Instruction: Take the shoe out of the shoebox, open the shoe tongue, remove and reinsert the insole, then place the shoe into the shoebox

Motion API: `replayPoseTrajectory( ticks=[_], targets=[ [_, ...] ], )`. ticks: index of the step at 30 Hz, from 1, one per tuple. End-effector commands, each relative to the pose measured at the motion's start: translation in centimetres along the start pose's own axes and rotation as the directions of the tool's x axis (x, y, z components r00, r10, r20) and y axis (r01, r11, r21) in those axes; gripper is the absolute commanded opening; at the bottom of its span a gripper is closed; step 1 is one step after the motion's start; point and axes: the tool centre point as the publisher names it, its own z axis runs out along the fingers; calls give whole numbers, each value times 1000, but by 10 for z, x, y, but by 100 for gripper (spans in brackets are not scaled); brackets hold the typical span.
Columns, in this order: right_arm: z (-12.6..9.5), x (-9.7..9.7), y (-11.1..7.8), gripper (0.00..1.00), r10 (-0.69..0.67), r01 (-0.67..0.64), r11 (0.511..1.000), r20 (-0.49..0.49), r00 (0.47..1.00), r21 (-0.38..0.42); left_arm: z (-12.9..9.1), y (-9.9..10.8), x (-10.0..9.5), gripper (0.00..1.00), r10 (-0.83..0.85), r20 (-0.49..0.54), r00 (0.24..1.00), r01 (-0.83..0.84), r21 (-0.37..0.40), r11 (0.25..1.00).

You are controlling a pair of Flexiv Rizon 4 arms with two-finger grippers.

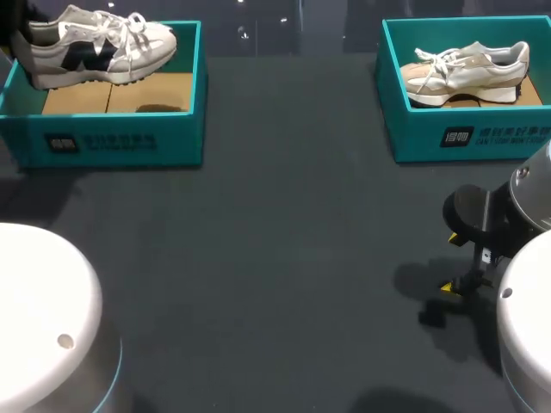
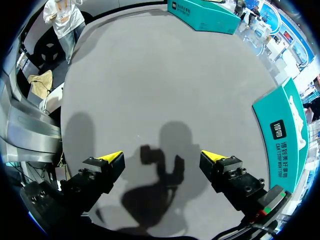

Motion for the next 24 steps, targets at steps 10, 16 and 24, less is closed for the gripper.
replayPoseTrajectory(
  ticks=[10,16,24],
  targets=[
    [-1,2,-1,100,0,0,1000,4,1000,0,35,-6,5,0,74,-19,997,-74,-14,997],
    [-1,2,-1,100,0,0,1000,4,1000,0,43,-13,5,0,108,-26,994,-109,-6,994],
    [-1,2,-1,100,0,0,1000,4,1000,0,50,-18,-1,0,127,-26,992,-127,5,992]
  ],
)
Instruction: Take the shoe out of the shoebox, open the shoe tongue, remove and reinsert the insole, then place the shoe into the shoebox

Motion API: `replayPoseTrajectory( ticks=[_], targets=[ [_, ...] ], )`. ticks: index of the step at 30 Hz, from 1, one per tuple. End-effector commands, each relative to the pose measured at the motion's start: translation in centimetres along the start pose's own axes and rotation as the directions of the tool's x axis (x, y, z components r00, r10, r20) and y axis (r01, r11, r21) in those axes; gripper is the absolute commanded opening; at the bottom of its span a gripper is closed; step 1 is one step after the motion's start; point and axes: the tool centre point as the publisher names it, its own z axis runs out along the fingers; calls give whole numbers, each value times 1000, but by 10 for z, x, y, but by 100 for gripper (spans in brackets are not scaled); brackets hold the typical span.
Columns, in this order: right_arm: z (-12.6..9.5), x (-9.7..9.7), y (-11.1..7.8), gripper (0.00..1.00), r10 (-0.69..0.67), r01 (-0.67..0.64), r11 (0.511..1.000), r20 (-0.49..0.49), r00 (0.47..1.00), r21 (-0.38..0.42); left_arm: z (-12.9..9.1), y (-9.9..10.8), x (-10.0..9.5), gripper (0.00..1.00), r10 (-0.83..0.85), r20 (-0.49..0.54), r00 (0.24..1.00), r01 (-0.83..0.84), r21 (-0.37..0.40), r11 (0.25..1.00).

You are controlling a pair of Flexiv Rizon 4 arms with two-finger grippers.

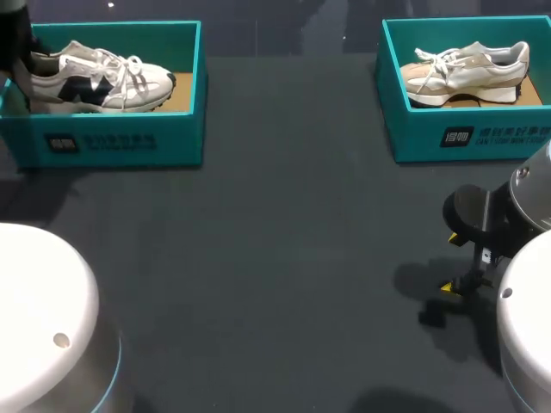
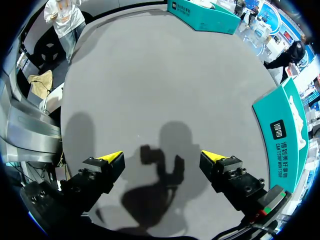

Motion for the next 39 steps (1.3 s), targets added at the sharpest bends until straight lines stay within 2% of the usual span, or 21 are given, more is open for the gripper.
replayPoseTrajectory(
  ticks=[1,21,39],
  targets=[
    [-1,2,-1,100,0,0,1000,4,1000,0,2,-3,-3,0,10,-4,1000,-10,3,1000],
    [-1,2,-1,100,0,0,1000,4,1000,0,33,-7,-30,0,37,-42,998,-35,45,998],
    [-1,2,-1,100,0,0,1000,4,1000,0,57,-8,-38,0,32,-25,999,-30,79,996]
  ],
)
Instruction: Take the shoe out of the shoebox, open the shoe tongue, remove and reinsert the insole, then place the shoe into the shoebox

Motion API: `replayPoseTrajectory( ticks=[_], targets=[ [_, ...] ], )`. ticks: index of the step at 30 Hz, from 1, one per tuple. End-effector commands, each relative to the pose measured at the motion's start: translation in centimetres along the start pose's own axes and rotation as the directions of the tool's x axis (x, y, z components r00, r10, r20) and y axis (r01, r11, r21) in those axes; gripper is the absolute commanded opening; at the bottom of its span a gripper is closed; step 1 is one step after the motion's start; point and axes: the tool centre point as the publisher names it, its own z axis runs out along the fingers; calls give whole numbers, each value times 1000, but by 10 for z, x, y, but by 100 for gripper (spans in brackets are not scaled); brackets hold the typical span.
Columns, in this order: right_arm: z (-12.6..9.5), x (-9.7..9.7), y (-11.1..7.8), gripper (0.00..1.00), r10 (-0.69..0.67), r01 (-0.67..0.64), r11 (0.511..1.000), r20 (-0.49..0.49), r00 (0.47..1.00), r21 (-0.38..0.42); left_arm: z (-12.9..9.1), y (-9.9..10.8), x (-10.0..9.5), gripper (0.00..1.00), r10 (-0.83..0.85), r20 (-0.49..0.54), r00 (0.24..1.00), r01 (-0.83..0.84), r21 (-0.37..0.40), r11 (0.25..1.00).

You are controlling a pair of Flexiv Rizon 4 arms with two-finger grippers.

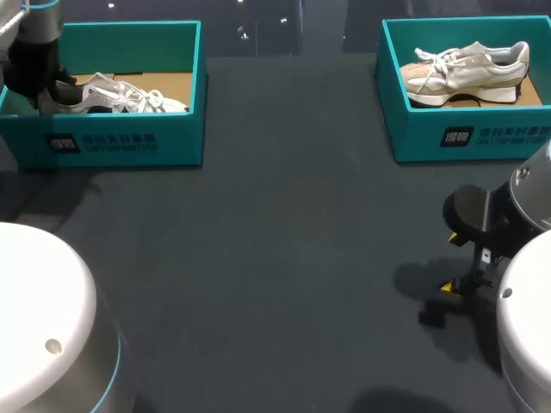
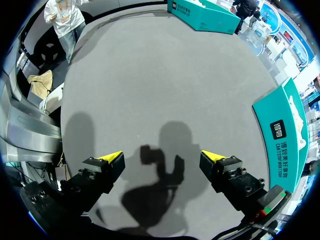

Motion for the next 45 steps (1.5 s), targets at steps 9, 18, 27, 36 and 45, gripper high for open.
replayPoseTrajectory(
  ticks=[9,18,27,36,45],
  targets=[
    [-1,2,-1,100,0,0,1000,4,1000,0,19,6,-5,0,4,38,999,-4,8,1000],
    [-1,2,-1,100,0,0,1000,4,1000,0,25,6,-9,0,8,49,999,-8,-3,1000],
    [-1,2,-1,100,0,0,1000,4,1000,0,31,4,-11,29,4,42,999,-4,3,1000],
    [-1,2,-1,100,0,0,1000,4,1000,0,19,6,-11,63,-19,77,997,19,0,1000],
    [-1,2,-1,100,0,0,1000,4,1000,0,-14,3,-13,100,-43,117,992,47,-32,998]
  ],
)
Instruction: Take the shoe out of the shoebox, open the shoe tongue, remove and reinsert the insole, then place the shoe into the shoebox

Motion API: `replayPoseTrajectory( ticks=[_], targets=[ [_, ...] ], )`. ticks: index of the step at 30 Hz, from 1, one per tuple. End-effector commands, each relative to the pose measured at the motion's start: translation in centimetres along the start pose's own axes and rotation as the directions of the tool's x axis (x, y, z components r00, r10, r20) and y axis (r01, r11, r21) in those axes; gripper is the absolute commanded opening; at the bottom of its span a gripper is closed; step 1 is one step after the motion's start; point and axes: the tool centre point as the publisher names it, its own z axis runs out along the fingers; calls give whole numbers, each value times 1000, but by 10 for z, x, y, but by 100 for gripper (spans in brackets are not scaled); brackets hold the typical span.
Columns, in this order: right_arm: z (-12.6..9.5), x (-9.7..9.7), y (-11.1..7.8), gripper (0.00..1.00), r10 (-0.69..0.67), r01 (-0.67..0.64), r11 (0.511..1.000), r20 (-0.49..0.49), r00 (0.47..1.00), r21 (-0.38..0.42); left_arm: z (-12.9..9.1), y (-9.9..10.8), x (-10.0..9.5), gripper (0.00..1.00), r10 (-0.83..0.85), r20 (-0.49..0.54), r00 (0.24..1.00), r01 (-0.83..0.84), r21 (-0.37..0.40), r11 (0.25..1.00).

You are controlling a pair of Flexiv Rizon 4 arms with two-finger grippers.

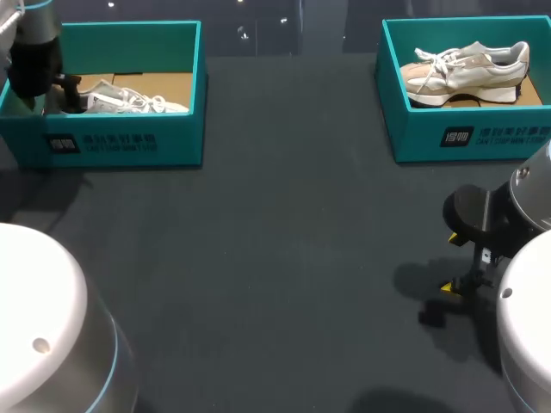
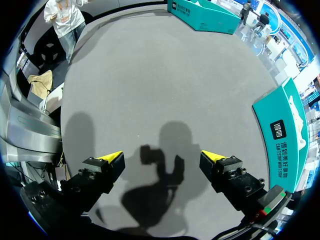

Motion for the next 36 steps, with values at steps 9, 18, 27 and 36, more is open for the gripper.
replayPoseTrajectory(
  ticks=[9,18,27,36],
  targets=[
    [-1,2,-1,100,0,0,1000,4,1000,0,-71,-19,1,100,-47,45,998,50,-53,997],
    [-1,2,-1,100,0,0,1000,4,1000,0,-126,-39,21,100,-83,98,992,87,-38,995],
    [-1,2,-1,100,0,0,1000,4,1000,0,-155,-56,34,100,-77,121,990,82,-31,996],
    [-1,2,-1,100,0,0,1000,4,1000,0,-164,-61,39,100,-67,135,989,67,1,998]
  ],
)
